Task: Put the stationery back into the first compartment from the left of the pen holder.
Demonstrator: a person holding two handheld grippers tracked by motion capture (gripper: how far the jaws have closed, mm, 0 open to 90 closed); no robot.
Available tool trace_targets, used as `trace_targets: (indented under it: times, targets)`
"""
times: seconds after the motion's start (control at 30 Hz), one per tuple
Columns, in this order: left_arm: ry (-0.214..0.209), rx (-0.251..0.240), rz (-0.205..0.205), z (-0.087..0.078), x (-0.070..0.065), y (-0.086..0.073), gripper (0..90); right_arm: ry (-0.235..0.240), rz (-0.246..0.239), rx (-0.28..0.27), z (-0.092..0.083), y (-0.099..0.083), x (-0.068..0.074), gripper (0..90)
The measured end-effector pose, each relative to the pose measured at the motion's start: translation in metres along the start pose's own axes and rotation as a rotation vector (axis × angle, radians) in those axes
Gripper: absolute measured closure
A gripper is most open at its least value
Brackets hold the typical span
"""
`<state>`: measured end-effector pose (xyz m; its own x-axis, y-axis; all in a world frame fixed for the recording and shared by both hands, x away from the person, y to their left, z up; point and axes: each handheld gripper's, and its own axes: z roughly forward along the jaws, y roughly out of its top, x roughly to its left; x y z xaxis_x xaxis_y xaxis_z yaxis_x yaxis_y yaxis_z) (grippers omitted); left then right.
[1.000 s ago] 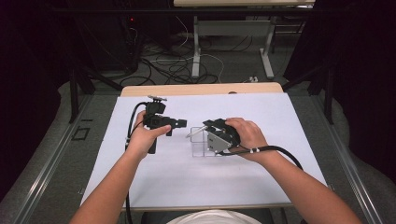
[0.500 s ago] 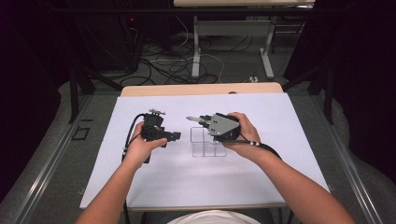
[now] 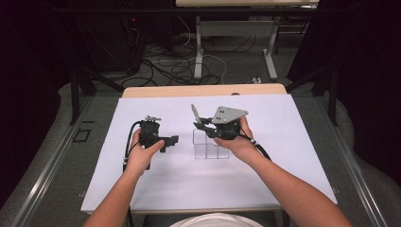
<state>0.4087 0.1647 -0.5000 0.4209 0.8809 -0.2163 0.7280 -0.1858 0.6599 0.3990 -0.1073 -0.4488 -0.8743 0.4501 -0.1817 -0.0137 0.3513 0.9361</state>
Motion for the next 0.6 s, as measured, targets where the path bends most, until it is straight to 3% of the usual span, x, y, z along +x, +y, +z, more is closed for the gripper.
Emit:
trace_targets:
  times: [0.07,0.17,0.47,0.6]
  targets:
    - [0.007,0.003,0.004,-0.001,0.003,-0.002,3.9,0.013,0.059,0.006,0.004,-0.003,0.001,79.3]
    - [0.022,-0.004,0.015,-0.002,0.007,-0.006,0.3,0.017,0.104,0.012,0.009,-0.008,0.002,79.3]
    - [0.024,-0.052,0.037,-0.006,0.010,-0.013,0.2,0.013,0.178,0.075,0.019,-0.022,0.006,79.3]
    - [0.025,-0.056,0.024,-0.006,0.010,-0.014,0.2,0.018,0.206,0.105,0.021,-0.025,0.008,79.3]
